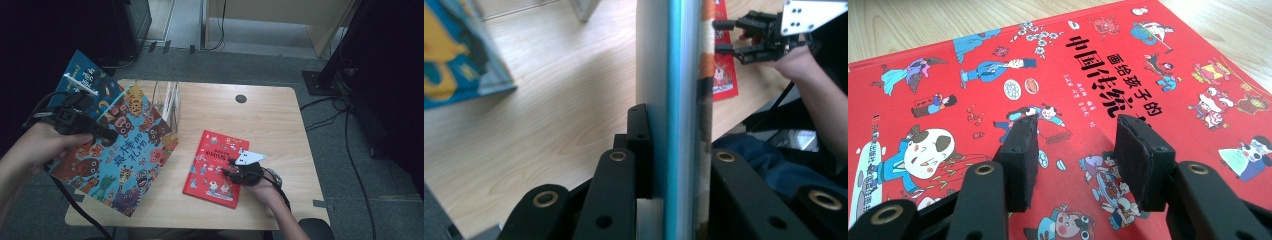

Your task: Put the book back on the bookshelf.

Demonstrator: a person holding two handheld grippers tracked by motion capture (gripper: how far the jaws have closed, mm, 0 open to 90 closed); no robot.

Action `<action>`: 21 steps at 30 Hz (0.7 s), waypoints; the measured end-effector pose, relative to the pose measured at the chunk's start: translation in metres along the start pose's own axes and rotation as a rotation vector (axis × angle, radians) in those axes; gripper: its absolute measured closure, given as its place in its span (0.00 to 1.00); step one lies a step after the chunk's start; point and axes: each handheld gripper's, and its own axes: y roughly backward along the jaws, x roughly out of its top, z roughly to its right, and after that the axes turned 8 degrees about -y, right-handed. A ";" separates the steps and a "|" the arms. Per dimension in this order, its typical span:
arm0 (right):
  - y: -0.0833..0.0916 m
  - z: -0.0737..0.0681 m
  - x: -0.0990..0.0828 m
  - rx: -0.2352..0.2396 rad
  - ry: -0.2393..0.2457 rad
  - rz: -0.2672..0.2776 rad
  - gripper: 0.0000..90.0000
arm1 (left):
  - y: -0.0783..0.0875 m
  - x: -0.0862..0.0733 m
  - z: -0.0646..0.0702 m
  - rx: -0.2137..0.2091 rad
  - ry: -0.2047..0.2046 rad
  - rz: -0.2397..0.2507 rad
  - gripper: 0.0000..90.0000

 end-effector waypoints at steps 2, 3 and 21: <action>-0.001 0.000 0.000 0.001 0.003 0.003 0.58 | 0.005 -0.006 -0.004 -0.001 0.013 0.002 0.91; -0.001 0.000 0.000 0.002 0.004 0.003 0.58 | 0.009 -0.011 -0.008 0.002 0.026 0.004 0.91; -0.002 0.000 0.001 0.004 0.002 0.005 0.59 | 0.058 -0.048 -0.067 0.079 0.225 0.097 0.90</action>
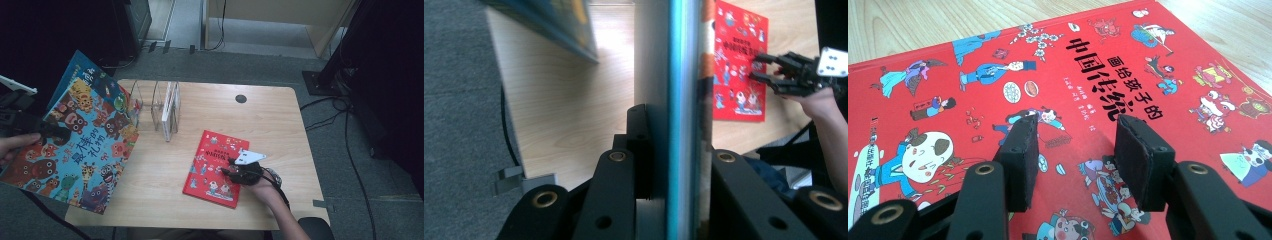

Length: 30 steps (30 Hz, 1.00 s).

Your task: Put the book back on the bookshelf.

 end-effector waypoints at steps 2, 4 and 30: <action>0.000 0.000 0.000 0.000 -0.001 0.001 0.59 | 0.003 0.002 -0.011 0.002 0.034 0.015 0.90; 0.000 0.000 0.000 0.001 -0.001 0.001 0.59 | 0.005 0.004 -0.017 0.011 0.066 0.031 0.90; -0.001 -0.001 0.001 -0.004 -0.004 0.002 0.60 | -0.012 0.083 -0.033 0.095 0.133 0.040 0.91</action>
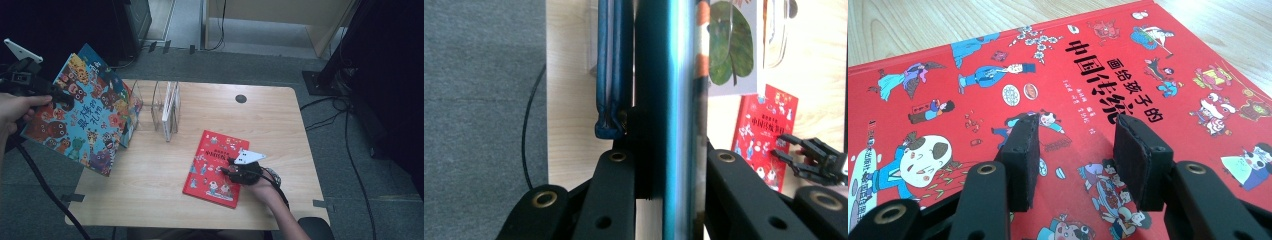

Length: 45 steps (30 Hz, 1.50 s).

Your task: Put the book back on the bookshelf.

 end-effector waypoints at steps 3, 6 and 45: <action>0.000 0.000 0.000 0.001 0.002 0.003 0.60 | 0.005 -0.001 0.001 0.002 -0.006 0.007 0.91; 0.000 0.000 0.000 0.000 0.000 0.001 0.60 | 0.014 0.000 0.005 0.005 -0.009 0.012 0.90; -0.001 -0.001 0.000 -0.003 -0.002 0.006 0.61 | -0.030 0.049 0.006 0.057 -0.010 0.046 0.90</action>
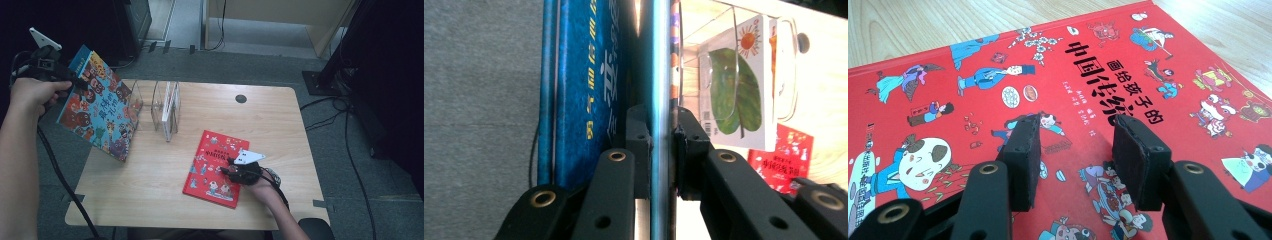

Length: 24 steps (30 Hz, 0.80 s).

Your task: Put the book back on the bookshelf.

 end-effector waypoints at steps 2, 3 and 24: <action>0.000 0.000 0.000 0.000 0.000 0.000 0.61 | 0.003 0.000 -0.001 -0.027 0.002 0.011 0.88; 0.000 0.000 0.000 0.000 0.000 0.000 0.61 | 0.005 0.000 -0.002 -0.039 0.004 0.021 0.88; -0.001 -0.001 -0.001 0.005 -0.005 0.004 0.57 | 0.035 -0.010 0.023 -0.062 -0.104 0.101 0.68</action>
